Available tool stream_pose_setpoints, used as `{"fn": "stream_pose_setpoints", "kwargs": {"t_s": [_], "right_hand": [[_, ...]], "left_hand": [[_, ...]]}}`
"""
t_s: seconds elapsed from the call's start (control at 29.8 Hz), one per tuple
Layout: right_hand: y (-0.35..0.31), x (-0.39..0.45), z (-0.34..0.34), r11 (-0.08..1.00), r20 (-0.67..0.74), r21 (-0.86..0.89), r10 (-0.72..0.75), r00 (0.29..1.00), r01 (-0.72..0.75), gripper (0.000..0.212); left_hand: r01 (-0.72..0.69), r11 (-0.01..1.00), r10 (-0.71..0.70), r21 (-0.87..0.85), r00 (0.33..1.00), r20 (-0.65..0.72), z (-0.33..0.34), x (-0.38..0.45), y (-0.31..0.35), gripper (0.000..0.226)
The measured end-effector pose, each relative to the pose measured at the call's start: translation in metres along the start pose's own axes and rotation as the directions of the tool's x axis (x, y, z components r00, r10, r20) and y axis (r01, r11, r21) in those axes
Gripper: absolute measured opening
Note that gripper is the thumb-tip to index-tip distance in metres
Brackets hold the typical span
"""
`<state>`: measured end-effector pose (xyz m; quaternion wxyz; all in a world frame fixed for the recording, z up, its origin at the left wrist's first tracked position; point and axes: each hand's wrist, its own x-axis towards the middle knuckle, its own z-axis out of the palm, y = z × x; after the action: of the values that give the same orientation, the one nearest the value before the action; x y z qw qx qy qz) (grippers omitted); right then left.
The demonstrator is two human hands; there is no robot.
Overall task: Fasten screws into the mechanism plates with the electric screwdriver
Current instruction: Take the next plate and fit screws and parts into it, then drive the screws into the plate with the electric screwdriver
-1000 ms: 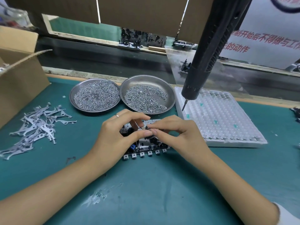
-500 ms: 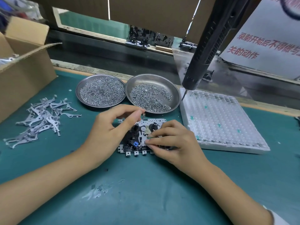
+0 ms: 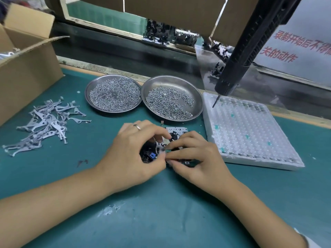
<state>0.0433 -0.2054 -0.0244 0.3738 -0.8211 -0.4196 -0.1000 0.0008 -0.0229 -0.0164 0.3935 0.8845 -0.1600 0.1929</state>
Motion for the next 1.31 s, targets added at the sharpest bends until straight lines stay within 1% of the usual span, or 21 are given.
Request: {"fn": "stream_pose_setpoints", "kwargs": {"t_s": [0.07, 0.13, 0.34, 0.47, 0.54, 0.6, 0.64, 0.67, 0.7, 0.74, 0.77, 0.81, 0.84, 0.87, 0.94, 0.97, 1.04, 1.14, 1.21, 1.24, 1.31], "right_hand": [[-0.001, 0.000, -0.001, 0.995, 0.001, 0.066, 0.077, 0.997, -0.077, 0.017], [-0.003, 0.001, -0.001, 0.991, 0.002, 0.083, 0.103, 0.995, -0.103, 0.017], [-0.001, 0.000, -0.002, 0.985, 0.020, 0.117, 0.126, 0.992, -0.128, 0.016], [0.000, -0.002, -0.002, 0.983, 0.022, 0.126, 0.131, 0.991, -0.132, 0.018], [-0.001, -0.002, -0.001, 0.988, 0.008, 0.108, 0.107, 0.994, -0.108, 0.019], [-0.004, -0.002, -0.002, 1.000, -0.111, 0.027, 0.015, 0.994, -0.012, 0.018], [-0.006, -0.002, -0.003, 0.999, -0.218, -0.033, -0.045, 0.975, 0.039, 0.019], [-0.008, 0.000, -0.006, 0.993, -0.350, -0.095, -0.098, 0.931, 0.069, 0.020], [-0.010, 0.004, -0.011, 0.986, -0.490, -0.154, -0.136, 0.861, 0.068, 0.024], [-0.012, 0.009, -0.018, 0.980, -0.616, -0.196, -0.154, 0.772, 0.039, 0.028], [-0.012, 0.016, -0.027, 0.981, -0.712, -0.195, -0.137, 0.689, -0.007, 0.034], [-0.012, 0.025, -0.037, 0.987, -0.770, -0.148, -0.080, 0.633, -0.056, 0.045], [-0.012, 0.036, -0.048, 0.992, -0.791, -0.065, 0.012, 0.612, -0.104, 0.057], [-0.013, 0.048, -0.059, 0.990, -0.778, 0.038, 0.113, 0.618, -0.134, 0.069], [-0.014, 0.072, -0.074, 0.960, -0.682, 0.256, 0.263, 0.683, -0.113, 0.078], [-0.014, 0.082, -0.077, 0.945, -0.644, 0.313, 0.288, 0.709, -0.099, 0.077], [-0.015, 0.096, -0.074, 0.940, -0.646, 0.330, 0.288, 0.707, -0.081, 0.070], [-0.021, 0.103, -0.058, 0.939, -0.705, 0.340, 0.289, 0.647, -0.049, 0.063], [-0.027, 0.103, -0.048, 0.911, -0.720, 0.411, 0.331, 0.610, -0.009, 0.060], [-0.032, 0.101, -0.044, 0.888, -0.711, 0.460, 0.352, 0.608, 0.024, 0.057], [-0.041, 0.096, -0.038, 0.844, -0.679, 0.528, 0.353, 0.644, 0.095, 0.048]], "left_hand": [[-0.032, 0.993, 0.023, 0.115, 0.996, 0.081, 0.002, -0.003, 0.000, 0.037], [-0.040, 0.988, 0.022, 0.149, 0.992, 0.127, 0.004, -0.004, -0.002, 0.040], [-0.038, 0.994, 0.027, 0.103, 0.994, 0.107, 0.007, -0.004, -0.006, 0.041], [-0.025, 0.998, 0.020, 0.056, 0.996, 0.089, 0.008, -0.002, -0.012, 0.037], [-0.014, 0.999, 0.010, 0.040, 0.995, 0.096, 0.007, -0.002, -0.013, 0.035], [-0.021, 0.999, 0.016, 0.040, 0.993, 0.113, 0.007, -0.003, -0.015, 0.034], [-0.023, 0.999, 0.018, 0.039, 0.993, 0.118, 0.007, -0.003, -0.016, 0.033], [-0.021, 0.999, 0.017, 0.034, 0.992, 0.123, 0.007, -0.003, -0.016, 0.031], [-0.018, 1.000, 0.015, 0.024, 0.992, 0.125, 0.006, -0.003, -0.017, 0.030], [-0.015, 1.000, 0.013, 0.012, 0.992, 0.125, 0.007, -0.002, -0.018, 0.029], [-0.013, 1.000, 0.013, 0.001, 0.992, 0.122, 0.007, -0.002, -0.019, 0.028], [-0.011, 1.000, 0.012, -0.008, 0.993, 0.118, 0.007, -0.002, -0.019, 0.027], [-0.010, 1.000, 0.012, -0.016, 0.993, 0.114, 0.008, -0.002, -0.019, 0.027], [-0.009, 1.000, 0.012, -0.022, 0.994, 0.110, 0.008, -0.001, -0.019, 0.027], [-0.006, 0.999, 0.009, -0.037, 0.995, 0.098, 0.009, -0.001, -0.019, 0.027], [-0.002, 0.999, 0.007, -0.046, 0.996, 0.091, 0.009, -0.001, -0.019, 0.027], [-0.003, 0.998, 0.008, -0.055, 0.996, 0.086, 0.010, -0.001, -0.018, 0.027], [-0.008, 0.998, 0.013, -0.060, 0.997, 0.075, 0.011, 0.000, -0.017, 0.028], [-0.005, 0.998, 0.009, -0.067, 0.998, 0.066, 0.012, 0.001, -0.018, 0.029], [0.001, 0.997, 0.004, -0.074, 0.998, 0.060, 0.011, 0.002, -0.018, 0.028], [0.021, 0.995, -0.015, -0.094, 0.998, 0.058, 0.010, 0.005, -0.018, 0.027]]}}
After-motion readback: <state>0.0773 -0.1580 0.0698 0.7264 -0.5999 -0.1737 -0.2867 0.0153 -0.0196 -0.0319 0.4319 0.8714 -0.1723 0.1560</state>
